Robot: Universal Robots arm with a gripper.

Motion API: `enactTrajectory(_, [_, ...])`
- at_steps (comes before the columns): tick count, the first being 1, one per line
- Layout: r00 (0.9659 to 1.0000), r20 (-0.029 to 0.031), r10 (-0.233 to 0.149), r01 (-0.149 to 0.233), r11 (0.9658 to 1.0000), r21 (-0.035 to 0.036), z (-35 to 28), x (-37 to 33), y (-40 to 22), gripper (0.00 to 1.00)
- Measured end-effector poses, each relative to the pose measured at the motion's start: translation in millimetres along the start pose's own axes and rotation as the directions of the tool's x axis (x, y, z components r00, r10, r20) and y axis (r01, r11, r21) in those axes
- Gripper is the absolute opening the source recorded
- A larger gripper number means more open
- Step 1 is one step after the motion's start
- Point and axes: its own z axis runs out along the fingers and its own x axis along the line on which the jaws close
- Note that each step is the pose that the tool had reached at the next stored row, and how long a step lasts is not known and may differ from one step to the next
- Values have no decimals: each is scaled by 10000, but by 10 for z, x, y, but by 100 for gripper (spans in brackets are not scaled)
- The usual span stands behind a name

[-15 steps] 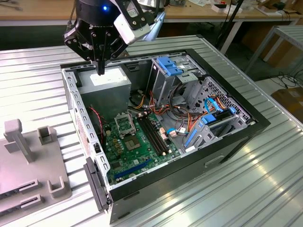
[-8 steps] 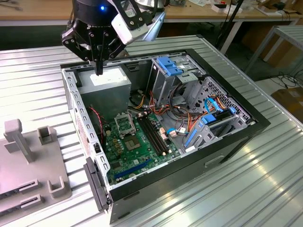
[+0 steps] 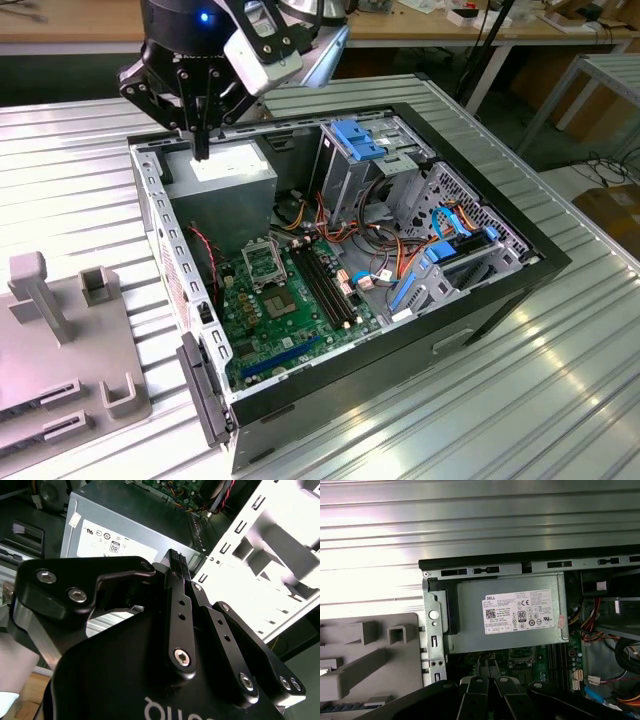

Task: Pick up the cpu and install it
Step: 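Reach for the cpu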

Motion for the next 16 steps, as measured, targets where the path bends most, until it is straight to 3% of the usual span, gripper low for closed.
enactTrajectory(16, [10000, 0, 0, 0, 10000, 0, -3, 98, -7, 10])
